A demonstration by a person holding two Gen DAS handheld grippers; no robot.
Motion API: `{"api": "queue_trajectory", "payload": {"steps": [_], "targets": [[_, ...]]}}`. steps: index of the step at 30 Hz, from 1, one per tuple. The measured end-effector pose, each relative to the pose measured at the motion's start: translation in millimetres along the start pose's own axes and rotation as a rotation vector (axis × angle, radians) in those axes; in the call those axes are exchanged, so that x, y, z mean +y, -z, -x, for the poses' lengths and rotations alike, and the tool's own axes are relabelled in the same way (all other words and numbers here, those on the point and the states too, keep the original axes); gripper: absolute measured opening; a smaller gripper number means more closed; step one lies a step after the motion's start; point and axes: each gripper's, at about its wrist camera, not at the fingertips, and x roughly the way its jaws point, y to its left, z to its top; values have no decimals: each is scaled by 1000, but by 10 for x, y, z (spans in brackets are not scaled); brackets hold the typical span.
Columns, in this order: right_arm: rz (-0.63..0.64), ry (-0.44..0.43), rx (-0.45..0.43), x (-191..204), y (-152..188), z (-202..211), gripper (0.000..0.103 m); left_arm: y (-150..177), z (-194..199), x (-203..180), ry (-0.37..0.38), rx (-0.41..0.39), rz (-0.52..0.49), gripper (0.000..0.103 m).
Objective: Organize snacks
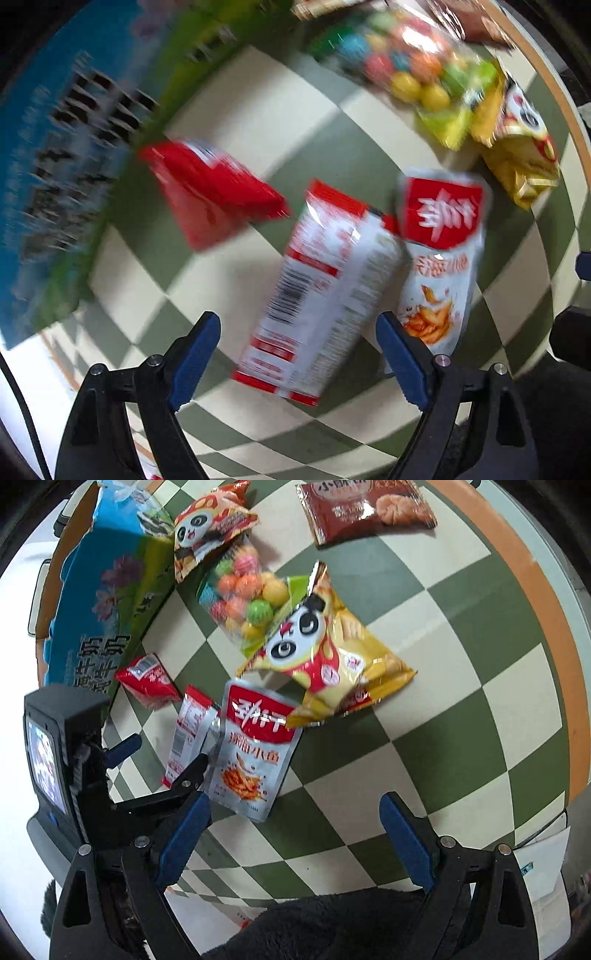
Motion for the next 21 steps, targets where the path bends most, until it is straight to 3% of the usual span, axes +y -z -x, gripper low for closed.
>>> {"api": "queue_trajectory", "payload": {"steps": [2, 5, 9, 11, 14, 16, 19, 21], "targets": [[5, 4, 6, -10, 40, -21, 95, 21, -59, -31, -13, -6, 8, 82], [10, 18, 14, -16, 76, -61, 95, 28, -58, 70, 107, 9, 128, 65], [4, 20, 20, -32, 69, -113, 95, 119, -52, 174, 140, 2, 300, 63], [12, 29, 18, 4, 55, -143, 95, 222, -64, 253, 211, -15, 416, 62], [34, 50, 20, 116, 34, -225, 95, 473, -151, 411, 299, 37, 609, 62], [48, 61, 29, 197, 14, -306, 95, 637, -233, 488, 397, 61, 722, 62], [63, 84, 46, 320, -22, -461, 95, 798, -380, 543, 471, 106, 800, 62], [74, 112, 54, 403, -52, -561, 95, 830, -450, 531, 500, 121, 799, 62]]}}
